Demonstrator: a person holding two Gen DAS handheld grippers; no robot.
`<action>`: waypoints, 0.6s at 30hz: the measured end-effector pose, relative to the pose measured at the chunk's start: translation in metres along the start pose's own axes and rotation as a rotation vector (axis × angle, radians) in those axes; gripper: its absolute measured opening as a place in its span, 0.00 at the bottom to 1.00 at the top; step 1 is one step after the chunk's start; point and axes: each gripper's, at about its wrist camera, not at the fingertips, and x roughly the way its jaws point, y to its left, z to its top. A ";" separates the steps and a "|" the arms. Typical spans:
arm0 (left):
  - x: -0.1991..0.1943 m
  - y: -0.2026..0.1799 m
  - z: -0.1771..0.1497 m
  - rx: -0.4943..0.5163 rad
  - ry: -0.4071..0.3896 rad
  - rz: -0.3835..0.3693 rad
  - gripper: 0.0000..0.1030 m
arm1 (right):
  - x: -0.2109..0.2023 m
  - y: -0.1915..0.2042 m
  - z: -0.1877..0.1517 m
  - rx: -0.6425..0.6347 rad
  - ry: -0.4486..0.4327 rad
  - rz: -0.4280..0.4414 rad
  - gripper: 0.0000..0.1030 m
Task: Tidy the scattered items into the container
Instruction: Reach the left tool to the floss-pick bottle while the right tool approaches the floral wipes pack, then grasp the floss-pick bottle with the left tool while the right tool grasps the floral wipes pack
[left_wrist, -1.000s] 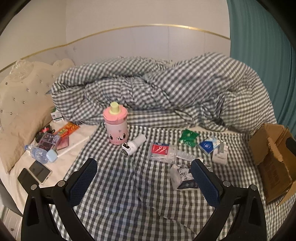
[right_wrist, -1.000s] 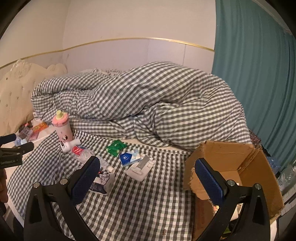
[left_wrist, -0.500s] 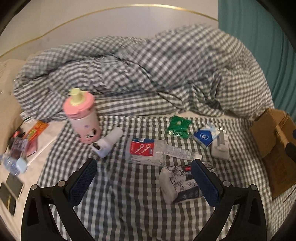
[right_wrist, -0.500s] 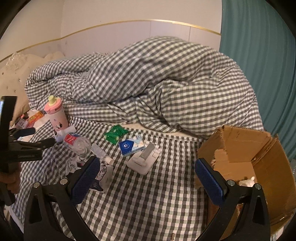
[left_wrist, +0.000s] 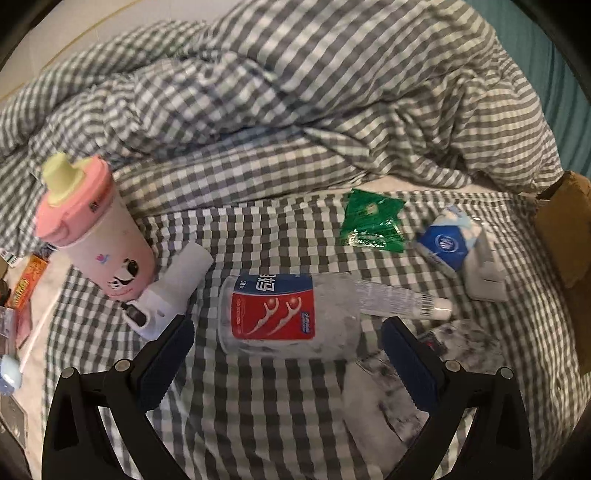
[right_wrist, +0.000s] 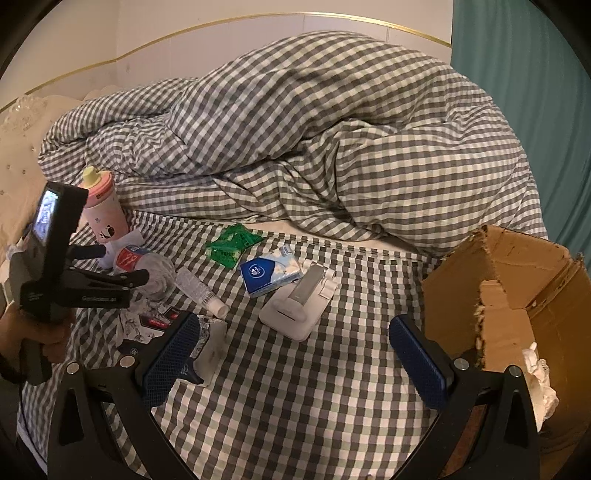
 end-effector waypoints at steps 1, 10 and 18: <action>0.004 0.000 0.000 0.001 0.003 -0.001 1.00 | 0.002 0.000 0.000 0.002 0.002 0.002 1.00; 0.031 0.000 0.001 -0.014 0.018 -0.045 1.00 | 0.034 0.018 -0.008 -0.019 0.072 0.063 1.00; 0.053 0.001 0.000 -0.047 0.036 -0.057 0.89 | 0.056 0.044 -0.019 -0.056 0.120 0.124 1.00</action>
